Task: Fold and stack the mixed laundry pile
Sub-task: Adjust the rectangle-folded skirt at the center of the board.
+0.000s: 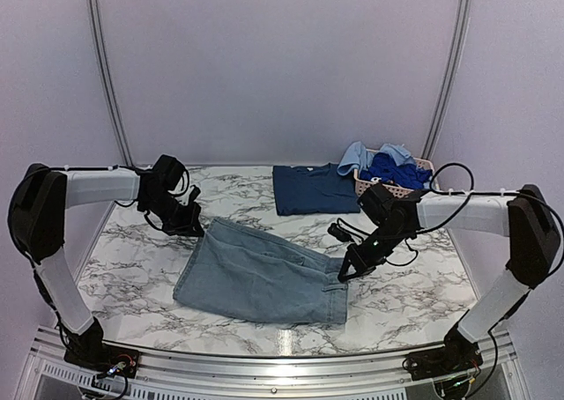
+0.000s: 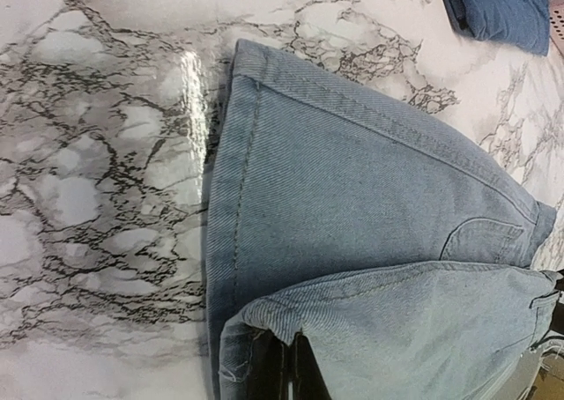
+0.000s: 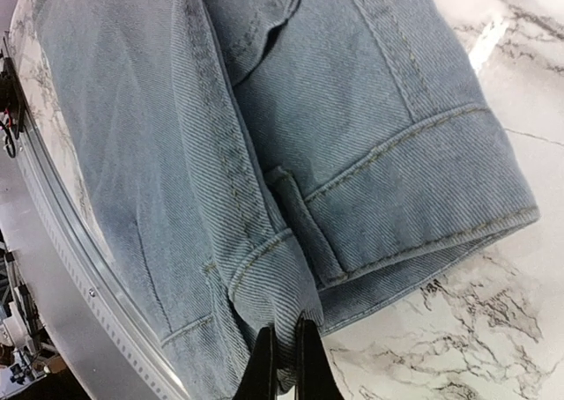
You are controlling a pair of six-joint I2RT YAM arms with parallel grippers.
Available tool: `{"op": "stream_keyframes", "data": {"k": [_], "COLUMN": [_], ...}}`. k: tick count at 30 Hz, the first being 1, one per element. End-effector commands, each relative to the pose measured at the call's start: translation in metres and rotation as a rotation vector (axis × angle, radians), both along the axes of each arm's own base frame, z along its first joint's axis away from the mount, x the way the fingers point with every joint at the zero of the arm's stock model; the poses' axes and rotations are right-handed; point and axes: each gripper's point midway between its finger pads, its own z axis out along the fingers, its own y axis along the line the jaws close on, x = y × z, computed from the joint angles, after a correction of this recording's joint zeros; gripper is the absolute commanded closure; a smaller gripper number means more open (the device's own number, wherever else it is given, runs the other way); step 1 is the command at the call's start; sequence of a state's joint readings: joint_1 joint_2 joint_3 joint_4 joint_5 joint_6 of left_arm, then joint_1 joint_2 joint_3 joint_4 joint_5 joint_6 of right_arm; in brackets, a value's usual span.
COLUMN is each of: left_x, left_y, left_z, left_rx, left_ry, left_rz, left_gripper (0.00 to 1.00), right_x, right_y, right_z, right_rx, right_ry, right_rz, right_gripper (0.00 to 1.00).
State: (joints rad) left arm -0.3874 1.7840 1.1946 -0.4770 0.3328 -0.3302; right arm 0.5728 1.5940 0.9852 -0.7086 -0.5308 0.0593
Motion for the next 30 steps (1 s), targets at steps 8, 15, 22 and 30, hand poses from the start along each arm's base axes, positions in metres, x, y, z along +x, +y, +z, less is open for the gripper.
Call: {"op": "stream_keyframes", "data": {"k": [8,15,22,30], "left_x": [0.026,0.061,0.094,0.121], "left_y": [0.016,0.006,-0.001,-0.011], "left_z": [0.080,0.085,0.047,0.005], "left_rx": [-0.068,-0.089,-0.059,-0.040], "left_ry": [-0.190,-0.203,-0.155,-0.105], "left_rz": [0.059,0.062,0.066,0.058], "left_gripper": [1.00,1.00,1.00,1.00], "right_x": [0.021,0.055,0.096,0.102], "right_y": [-0.006,-0.017,-0.024,-0.023], "right_z": [0.046,0.047,0.024,-0.019], "right_rx": [0.020,0.004,-0.026,-0.068], "right_ry": [-0.129,-0.162,-0.153,-0.088], "right_rz": [-0.084,-0.129,-0.168,-0.148], "right_gripper": [1.00,1.00,1.00,1.00]}}
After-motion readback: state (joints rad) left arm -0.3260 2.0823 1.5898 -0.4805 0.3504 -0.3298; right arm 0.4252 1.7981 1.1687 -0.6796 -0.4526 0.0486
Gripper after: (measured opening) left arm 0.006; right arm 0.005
